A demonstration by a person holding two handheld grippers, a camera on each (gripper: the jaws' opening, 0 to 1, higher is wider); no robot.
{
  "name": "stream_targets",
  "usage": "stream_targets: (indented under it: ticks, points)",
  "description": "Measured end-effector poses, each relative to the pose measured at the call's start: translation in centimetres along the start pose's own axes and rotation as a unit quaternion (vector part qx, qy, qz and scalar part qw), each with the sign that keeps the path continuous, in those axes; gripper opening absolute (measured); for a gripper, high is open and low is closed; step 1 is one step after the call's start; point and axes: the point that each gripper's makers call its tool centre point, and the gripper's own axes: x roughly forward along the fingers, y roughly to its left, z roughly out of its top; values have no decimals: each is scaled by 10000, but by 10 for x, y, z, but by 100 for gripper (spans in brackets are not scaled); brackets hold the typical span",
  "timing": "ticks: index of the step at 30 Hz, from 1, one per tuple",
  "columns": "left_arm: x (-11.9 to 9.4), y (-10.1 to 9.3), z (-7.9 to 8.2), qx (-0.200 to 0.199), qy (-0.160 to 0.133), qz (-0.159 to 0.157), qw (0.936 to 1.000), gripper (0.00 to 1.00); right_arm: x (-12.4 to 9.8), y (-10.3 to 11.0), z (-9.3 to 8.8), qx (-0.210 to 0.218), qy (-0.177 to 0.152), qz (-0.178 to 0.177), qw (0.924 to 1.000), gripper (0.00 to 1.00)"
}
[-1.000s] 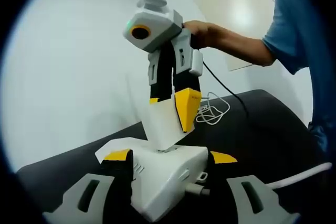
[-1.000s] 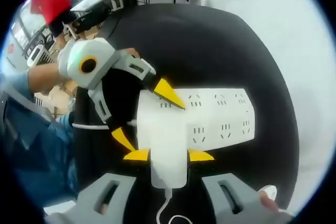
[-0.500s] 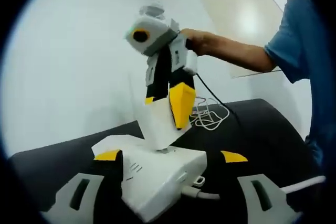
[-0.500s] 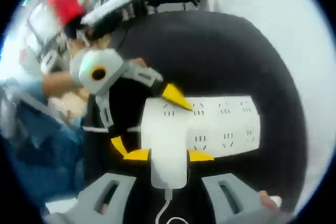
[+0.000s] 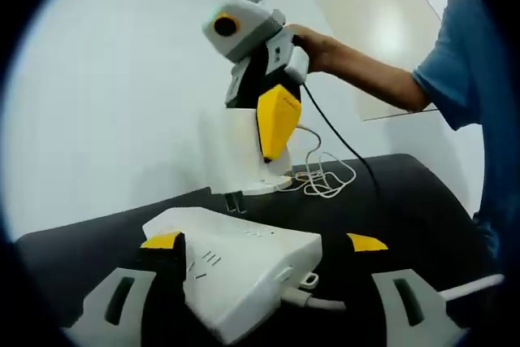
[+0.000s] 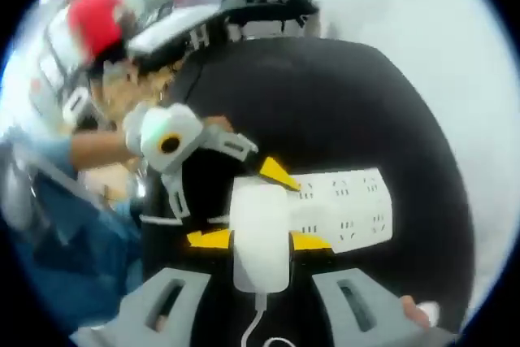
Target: Insert the desk lamp plug into the socket, turn on the power strip switch, turn on the lamp switch, then turn off the lamp switch, turn off the power strip switch, and remove the plug from the socket.
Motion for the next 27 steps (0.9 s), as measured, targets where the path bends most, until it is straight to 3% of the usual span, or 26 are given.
stream_targets:
  ticks: [4,6,11,19,27]
  points:
    - [-1,1,-1,-40,31,-22,10000,77,-11,-9,-13,734,-405,344,9959,25]
    - [-1,0,0,-46,39,-25,10000,77,-20,-10,-18,1117,-684,592,9896,25]
    - [-2,-3,0,-57,64,-27,10000,77,-32,-19,-30,1602,-1074,683,9788,25]
    - [-1,-4,0,-55,80,-10,10000,77,-35,-39,-63,2320,-1243,802,9614,25]
    - [-1,-5,1,-48,79,-7,10000,77,-16,-40,-89,2748,-1220,880,9497,25]
